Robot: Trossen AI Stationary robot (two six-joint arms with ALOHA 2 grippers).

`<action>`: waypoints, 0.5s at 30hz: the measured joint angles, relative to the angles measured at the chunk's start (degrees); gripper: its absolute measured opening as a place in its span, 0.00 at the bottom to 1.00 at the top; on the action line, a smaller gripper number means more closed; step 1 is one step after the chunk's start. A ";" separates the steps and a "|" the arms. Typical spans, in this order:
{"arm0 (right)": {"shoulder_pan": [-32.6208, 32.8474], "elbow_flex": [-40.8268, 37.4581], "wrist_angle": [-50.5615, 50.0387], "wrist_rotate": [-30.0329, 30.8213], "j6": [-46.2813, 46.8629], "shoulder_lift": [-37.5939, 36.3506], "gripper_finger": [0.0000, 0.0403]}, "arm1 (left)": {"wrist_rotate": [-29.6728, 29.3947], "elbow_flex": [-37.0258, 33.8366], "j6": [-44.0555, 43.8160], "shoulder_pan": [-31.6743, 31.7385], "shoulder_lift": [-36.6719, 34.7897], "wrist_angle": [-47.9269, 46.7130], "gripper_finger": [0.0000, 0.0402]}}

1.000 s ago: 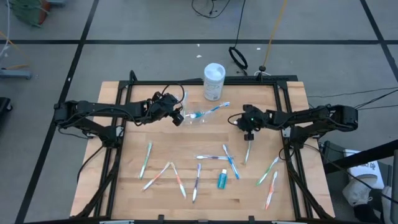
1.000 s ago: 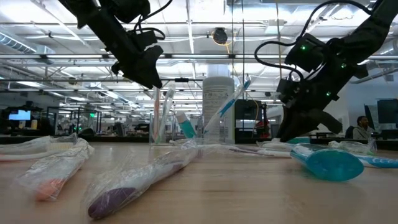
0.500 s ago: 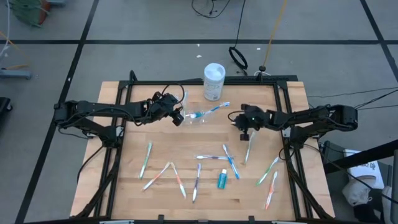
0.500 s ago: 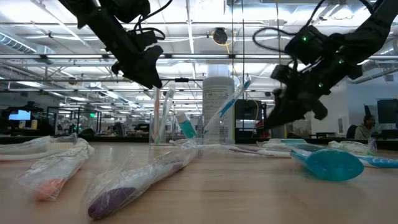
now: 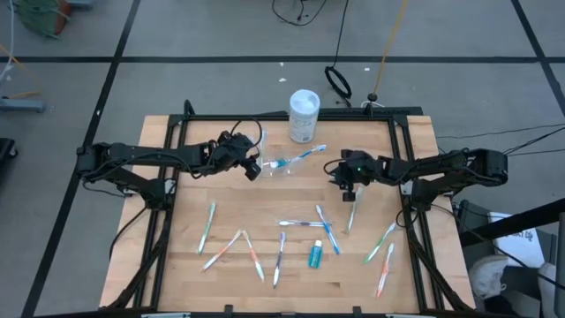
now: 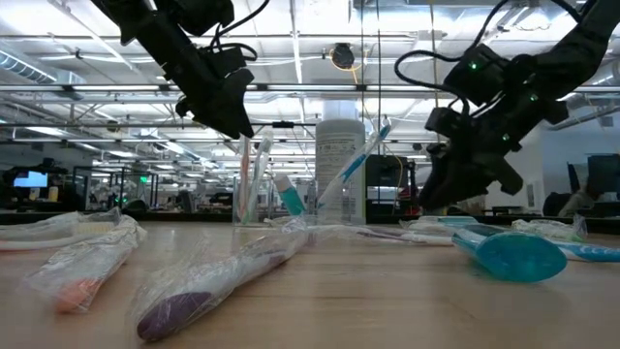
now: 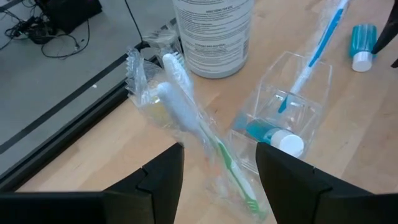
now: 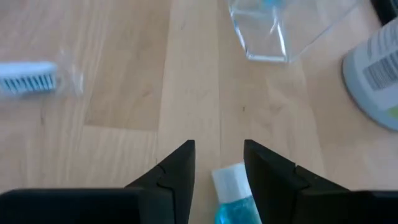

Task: Pick & Place toothbrushing station
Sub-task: Put the blue mouthwash into the transparent organizer

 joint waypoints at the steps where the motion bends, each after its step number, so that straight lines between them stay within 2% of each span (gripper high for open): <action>1: 0.00 0.00 -0.56 0.68 -0.03 0.13 0.33 | 0.01 0.00 -0.02 0.00 0.00 0.00 0.52; 7: -0.02 0.11 -0.04 0.83 0.44 3.13 0.33 | 0.00 0.00 0.04 -0.01 0.00 0.38 0.52; 12: -0.72 0.16 1.80 5.37 -2.54 7.12 0.33 | 0.00 0.00 0.04 0.00 0.00 0.54 0.52; 15: -1.77 0.14 4.03 4.92 -2.48 9.11 0.33 | 0.04 0.00 0.04 -0.01 0.00 0.50 0.52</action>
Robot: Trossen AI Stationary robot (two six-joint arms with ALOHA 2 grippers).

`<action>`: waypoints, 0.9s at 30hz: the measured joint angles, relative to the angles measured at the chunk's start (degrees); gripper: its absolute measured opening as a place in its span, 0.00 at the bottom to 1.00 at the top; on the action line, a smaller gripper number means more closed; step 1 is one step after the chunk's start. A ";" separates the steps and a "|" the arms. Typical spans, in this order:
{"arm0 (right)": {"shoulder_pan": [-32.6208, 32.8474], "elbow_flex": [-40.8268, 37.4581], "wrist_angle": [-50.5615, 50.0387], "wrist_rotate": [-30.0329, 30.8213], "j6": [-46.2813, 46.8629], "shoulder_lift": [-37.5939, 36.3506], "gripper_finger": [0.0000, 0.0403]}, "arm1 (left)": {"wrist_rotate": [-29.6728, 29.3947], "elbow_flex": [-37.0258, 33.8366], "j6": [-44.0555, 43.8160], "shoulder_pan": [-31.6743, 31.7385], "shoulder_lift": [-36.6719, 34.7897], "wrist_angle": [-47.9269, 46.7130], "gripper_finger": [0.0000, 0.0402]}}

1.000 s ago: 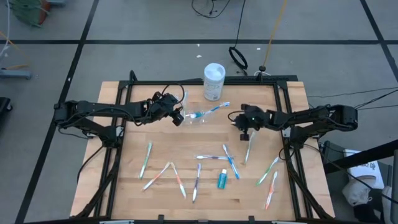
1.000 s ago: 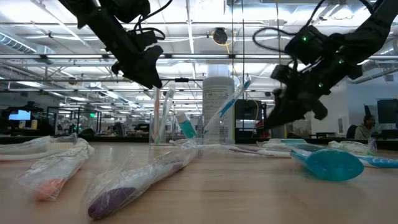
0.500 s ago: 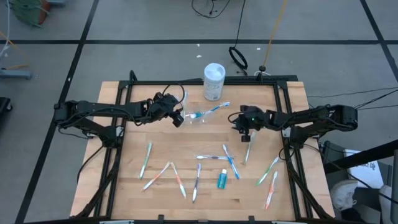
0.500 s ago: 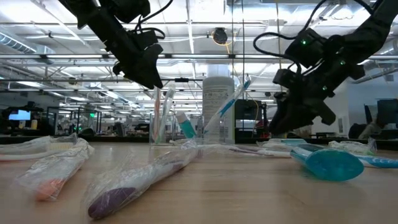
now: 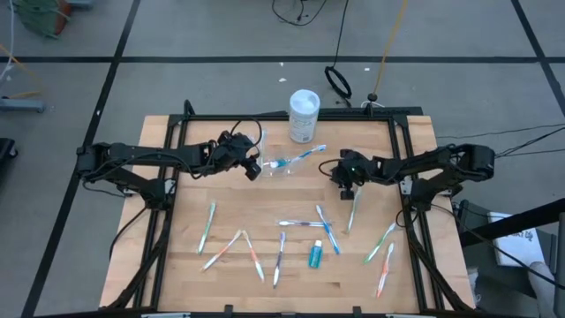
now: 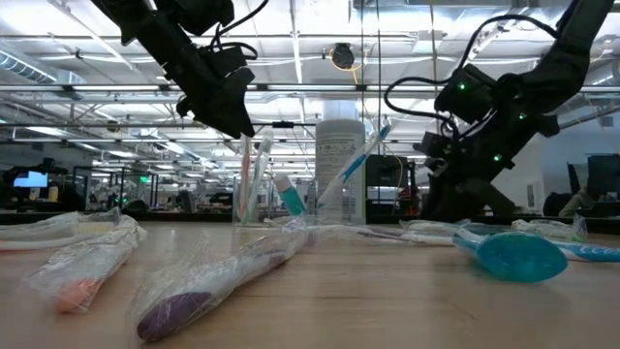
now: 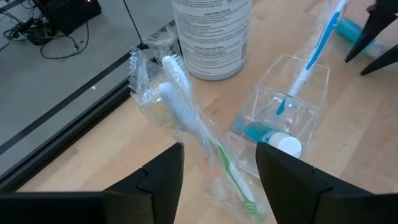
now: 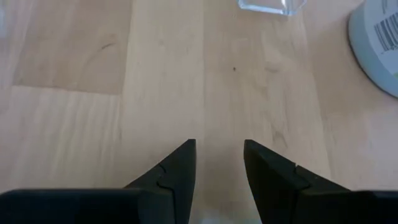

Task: Pick & Place toothbrushing station
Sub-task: Put the blue mouthwash into the transparent organizer

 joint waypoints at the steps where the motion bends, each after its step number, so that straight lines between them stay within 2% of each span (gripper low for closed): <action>1: -0.34 0.04 0.30 0.04 -0.02 0.53 0.33 | 0.00 0.00 0.00 0.00 0.00 0.00 0.52; 7: -1.88 0.03 0.67 0.06 -0.09 1.66 0.33 | 0.05 0.00 0.00 0.01 0.00 -0.02 0.52; 11: -0.04 -0.28 1.53 0.50 -0.22 -2.41 0.33 | 0.10 0.00 0.00 0.02 0.00 -0.01 0.52; 14: 2.49 0.83 1.34 3.98 1.25 -7.93 0.33 | 0.19 0.00 0.00 0.02 0.00 -0.02 0.52; 18: 5.50 1.07 -3.50 12.98 6.69 -15.79 0.33 | 0.36 0.00 0.02 0.00 0.00 -0.03 0.52; 23: 8.83 1.13 -16.17 16.73 18.53 -25.21 0.33 | 1.48 0.00 0.04 0.00 0.00 -0.04 0.52; 27: 11.10 1.12 -22.97 16.63 38.54 -30.06 0.33 | 2.95 0.00 1.79 0.00 0.00 -0.04 0.52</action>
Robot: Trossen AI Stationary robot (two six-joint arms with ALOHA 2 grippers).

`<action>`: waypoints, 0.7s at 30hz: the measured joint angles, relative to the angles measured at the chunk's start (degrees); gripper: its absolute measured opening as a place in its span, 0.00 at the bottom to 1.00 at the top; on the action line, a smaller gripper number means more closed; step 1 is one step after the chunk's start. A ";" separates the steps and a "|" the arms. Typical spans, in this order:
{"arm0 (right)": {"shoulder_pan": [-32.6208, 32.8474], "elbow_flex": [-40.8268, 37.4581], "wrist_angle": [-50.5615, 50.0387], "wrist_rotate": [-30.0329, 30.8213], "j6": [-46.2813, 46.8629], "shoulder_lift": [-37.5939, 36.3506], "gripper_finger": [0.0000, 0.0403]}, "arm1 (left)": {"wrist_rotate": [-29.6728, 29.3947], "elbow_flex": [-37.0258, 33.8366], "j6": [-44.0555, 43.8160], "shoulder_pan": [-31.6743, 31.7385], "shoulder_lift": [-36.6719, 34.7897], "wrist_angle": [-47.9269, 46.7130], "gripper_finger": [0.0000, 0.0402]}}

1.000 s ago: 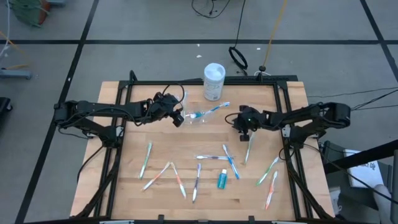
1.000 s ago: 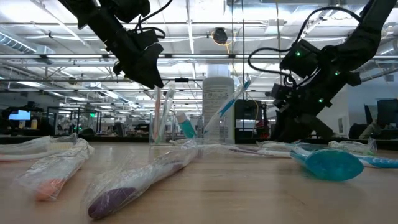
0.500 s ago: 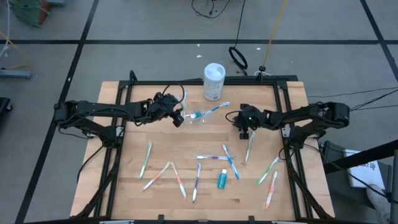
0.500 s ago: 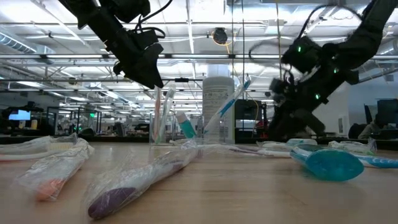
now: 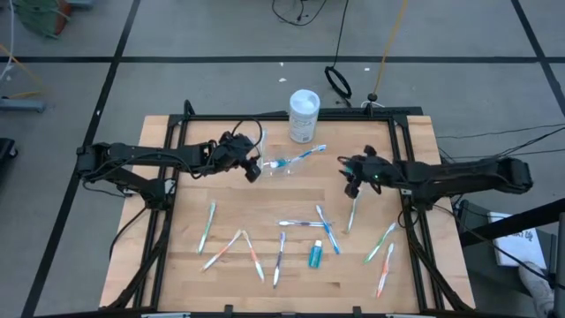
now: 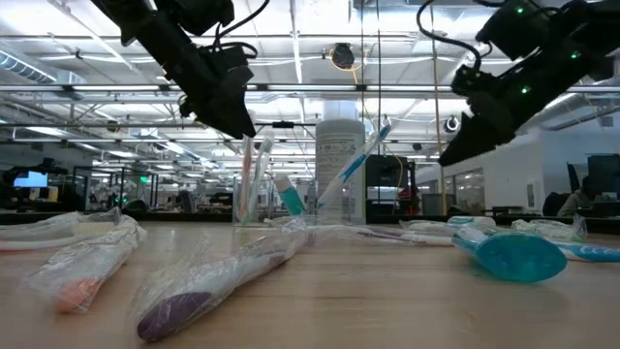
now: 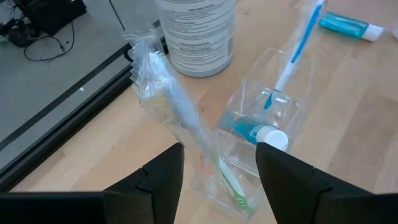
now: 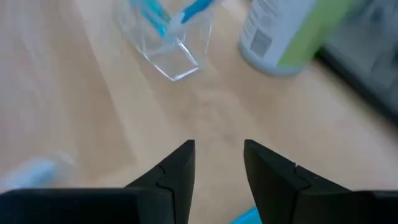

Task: Pick & Place toothbrushing station
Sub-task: Put the blue mouthwash into the transparent organizer

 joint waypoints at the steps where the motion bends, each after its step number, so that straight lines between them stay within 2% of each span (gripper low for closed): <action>1: 0.56 -0.26 -1.44 -0.03 6.25 -0.68 0.33 | 0.08 0.00 0.48 0.00 0.00 0.00 0.52; 4: 2.50 -2.33 -3.82 -0.68 23.31 -1.71 0.33 | 0.34 0.00 0.71 0.00 0.00 0.00 0.52; 8: 4.19 -6.05 -4.39 -1.54 31.04 -1.82 0.33 | 1.37 0.00 0.94 0.00 0.00 0.02 0.52; 17: 3.62 -10.63 -4.34 0.69 36.44 -1.84 0.33 | 1.44 0.00 1.39 -0.04 0.00 3.12 0.52; 21: 2.22 -10.83 -3.55 4.55 36.54 -1.84 0.33 | 1.44 0.00 2.50 -0.04 0.00 3.28 0.52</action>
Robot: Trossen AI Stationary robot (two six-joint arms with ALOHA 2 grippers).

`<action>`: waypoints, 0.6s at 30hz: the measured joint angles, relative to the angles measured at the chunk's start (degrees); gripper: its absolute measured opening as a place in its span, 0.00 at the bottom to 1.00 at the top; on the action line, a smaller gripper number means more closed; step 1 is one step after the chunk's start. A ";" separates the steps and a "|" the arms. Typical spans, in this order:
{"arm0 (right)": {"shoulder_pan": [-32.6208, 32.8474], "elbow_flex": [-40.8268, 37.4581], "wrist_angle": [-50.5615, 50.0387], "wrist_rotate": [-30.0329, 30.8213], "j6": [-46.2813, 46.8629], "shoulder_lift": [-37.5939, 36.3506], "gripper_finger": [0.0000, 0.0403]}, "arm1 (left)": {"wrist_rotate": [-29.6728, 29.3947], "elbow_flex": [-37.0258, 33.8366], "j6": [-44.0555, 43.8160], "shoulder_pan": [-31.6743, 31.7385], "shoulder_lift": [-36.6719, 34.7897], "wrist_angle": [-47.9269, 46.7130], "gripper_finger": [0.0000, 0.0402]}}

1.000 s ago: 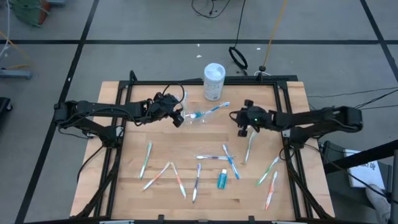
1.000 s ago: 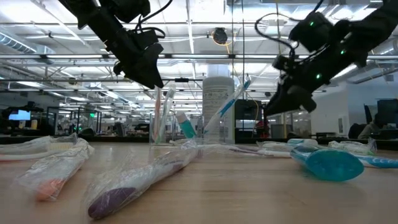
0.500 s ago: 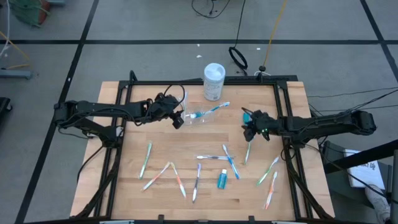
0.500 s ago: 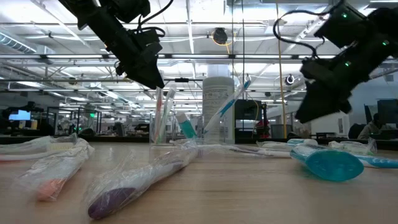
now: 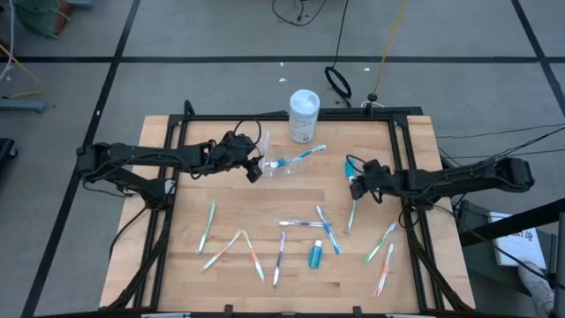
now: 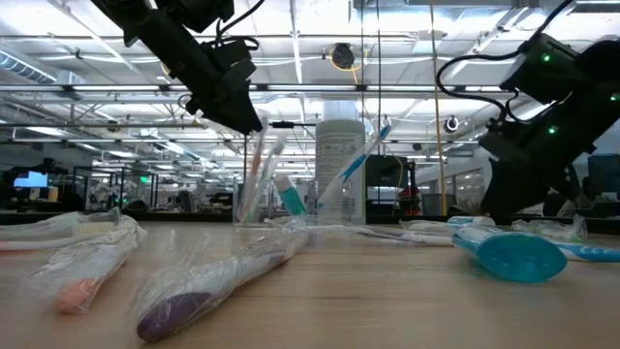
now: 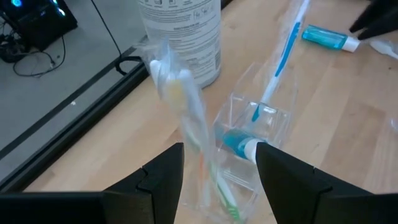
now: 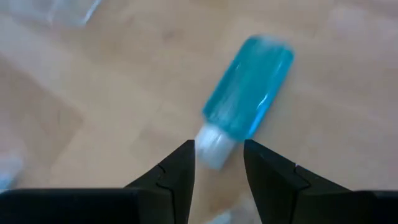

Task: Pick & Place toothbrushing station
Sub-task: Put the blue mouthwash into the transparent organizer

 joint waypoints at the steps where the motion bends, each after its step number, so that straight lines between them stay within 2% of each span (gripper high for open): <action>1: -0.40 0.00 0.91 0.84 0.02 0.00 0.33 | 0.00 0.00 0.14 0.00 0.00 0.01 0.52; 7: -1.78 0.00 7.92 1.22 0.07 2.53 0.33 | 0.00 0.00 0.28 0.00 0.00 0.00 0.52; 18: -1.69 0.11 9.94 -1.51 2.72 13.59 0.33 | 0.00 0.00 0.25 0.00 0.00 -0.04 0.52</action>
